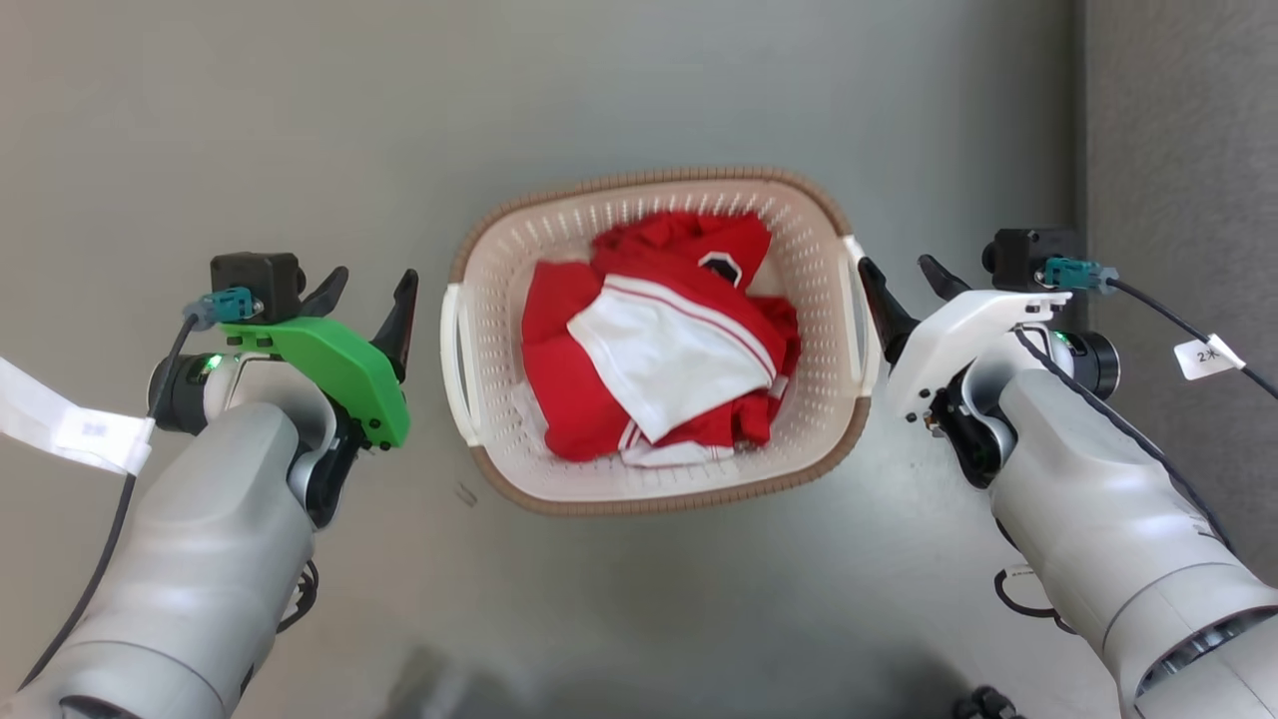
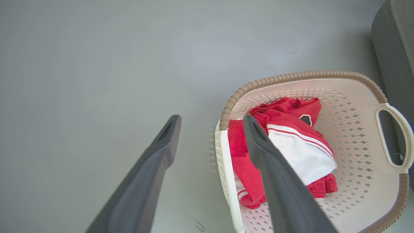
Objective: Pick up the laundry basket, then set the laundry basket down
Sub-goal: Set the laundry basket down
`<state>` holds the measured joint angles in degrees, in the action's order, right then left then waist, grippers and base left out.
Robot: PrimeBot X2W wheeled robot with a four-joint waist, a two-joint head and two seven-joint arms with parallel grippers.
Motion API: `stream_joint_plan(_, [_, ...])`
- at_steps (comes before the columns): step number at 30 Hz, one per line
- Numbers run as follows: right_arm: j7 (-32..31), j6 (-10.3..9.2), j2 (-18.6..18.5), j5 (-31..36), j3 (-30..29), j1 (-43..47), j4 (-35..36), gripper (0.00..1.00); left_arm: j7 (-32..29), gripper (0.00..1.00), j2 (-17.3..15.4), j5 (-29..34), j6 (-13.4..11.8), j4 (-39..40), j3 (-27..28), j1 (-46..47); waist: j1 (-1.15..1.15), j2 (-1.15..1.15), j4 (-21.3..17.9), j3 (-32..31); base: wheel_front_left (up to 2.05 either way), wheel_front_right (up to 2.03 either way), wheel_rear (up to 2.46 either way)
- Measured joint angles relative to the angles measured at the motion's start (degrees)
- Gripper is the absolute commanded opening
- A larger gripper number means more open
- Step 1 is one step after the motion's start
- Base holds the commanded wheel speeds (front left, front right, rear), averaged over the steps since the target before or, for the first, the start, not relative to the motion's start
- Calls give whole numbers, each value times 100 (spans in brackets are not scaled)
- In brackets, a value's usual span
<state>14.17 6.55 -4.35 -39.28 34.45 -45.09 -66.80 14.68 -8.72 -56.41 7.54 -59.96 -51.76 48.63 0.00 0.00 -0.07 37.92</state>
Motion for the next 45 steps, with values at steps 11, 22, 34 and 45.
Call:
stream_joint_plan(11, [1,-104,-259,102,-394,225,959,100,-2,100,-300,452,-366,987,712,-173,0,0,-10,-808,0,0,0])
stream_joint_plan(22, [2,-500,-458,542,-833,871,2129,100,-2,100,-557,1172,-964,2123,1336,-1031,0,0,-60,-1582,0,0,0])
stream_joint_plan(34, [26,-870,-558,1117,-1305,1904,3368,100,-2,100,-714,1902,-1319,3401,1848,-2229,0,0,-143,-2431,0,0,0])
stream_joint_plan(45, [26,-1013,-644,1466,-1403,2928,3899,100,-2,100,-745,2275,-1421,4223,2086,-3400,0,0,-250,-3223,0,0,0])
